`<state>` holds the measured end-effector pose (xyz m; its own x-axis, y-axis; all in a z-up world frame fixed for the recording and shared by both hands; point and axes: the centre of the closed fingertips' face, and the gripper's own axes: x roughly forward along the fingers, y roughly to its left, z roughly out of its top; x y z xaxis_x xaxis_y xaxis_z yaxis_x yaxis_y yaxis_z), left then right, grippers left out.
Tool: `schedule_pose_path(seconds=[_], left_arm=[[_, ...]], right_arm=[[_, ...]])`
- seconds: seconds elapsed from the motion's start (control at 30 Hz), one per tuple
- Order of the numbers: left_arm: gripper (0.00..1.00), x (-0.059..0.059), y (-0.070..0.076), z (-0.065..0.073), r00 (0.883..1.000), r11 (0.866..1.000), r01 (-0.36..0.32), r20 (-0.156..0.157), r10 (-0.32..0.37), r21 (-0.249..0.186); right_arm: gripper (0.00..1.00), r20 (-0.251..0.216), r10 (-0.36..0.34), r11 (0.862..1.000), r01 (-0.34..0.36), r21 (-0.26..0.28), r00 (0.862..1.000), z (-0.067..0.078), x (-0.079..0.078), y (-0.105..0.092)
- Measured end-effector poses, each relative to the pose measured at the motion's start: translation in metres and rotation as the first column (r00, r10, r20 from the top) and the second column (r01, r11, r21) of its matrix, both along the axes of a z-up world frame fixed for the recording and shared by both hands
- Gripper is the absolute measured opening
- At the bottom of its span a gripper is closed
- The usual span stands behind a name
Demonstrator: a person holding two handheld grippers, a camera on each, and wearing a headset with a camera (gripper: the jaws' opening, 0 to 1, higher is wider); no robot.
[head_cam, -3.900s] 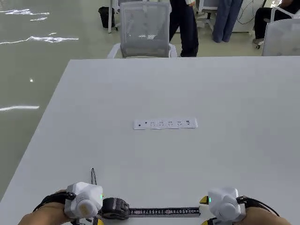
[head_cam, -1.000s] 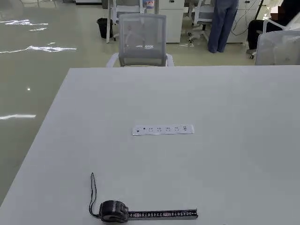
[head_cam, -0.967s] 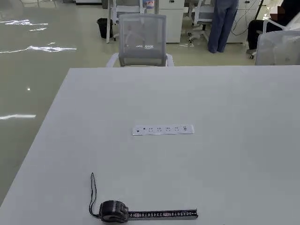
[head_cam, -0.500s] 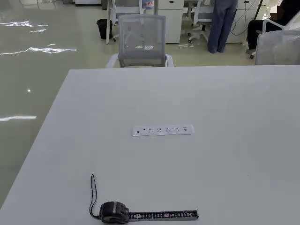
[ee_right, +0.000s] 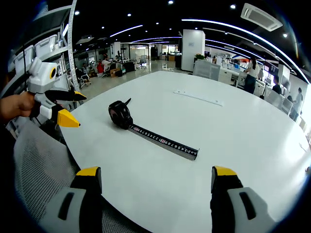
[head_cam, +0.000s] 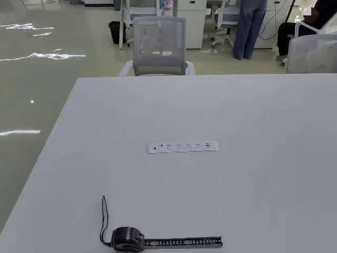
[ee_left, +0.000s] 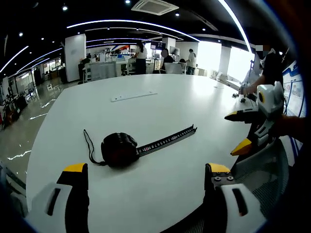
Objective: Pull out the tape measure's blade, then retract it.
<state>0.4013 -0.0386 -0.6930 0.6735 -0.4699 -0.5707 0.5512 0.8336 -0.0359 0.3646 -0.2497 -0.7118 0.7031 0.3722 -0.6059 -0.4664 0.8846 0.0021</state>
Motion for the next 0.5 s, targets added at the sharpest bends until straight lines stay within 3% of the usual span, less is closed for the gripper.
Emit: schedule_pose_path(seconds=[0.27,0.4,0.5], left_arm=[[0.96,0.002,0.001,-0.004,1.000,1.000,-0.028,-0.007,0.028,-0.006],[0.96,0.003,0.002,-0.006,0.999,0.999,-0.051,-0.009,0.051,0.000],[0.93,0.003,0.002,-0.010,0.997,0.997,-0.072,-0.023,0.071,-0.012]], right_arm=[[0.94,-0.001,-0.008,1.000,0.008,0.004,1.000,0.001,0.001,-0.004],[0.94,-0.007,-0.018,0.999,0.018,0.038,1.000,0.003,0.002,-0.004],[0.94,-0.005,-0.014,0.999,0.014,0.037,1.000,0.003,0.002,-0.004]])
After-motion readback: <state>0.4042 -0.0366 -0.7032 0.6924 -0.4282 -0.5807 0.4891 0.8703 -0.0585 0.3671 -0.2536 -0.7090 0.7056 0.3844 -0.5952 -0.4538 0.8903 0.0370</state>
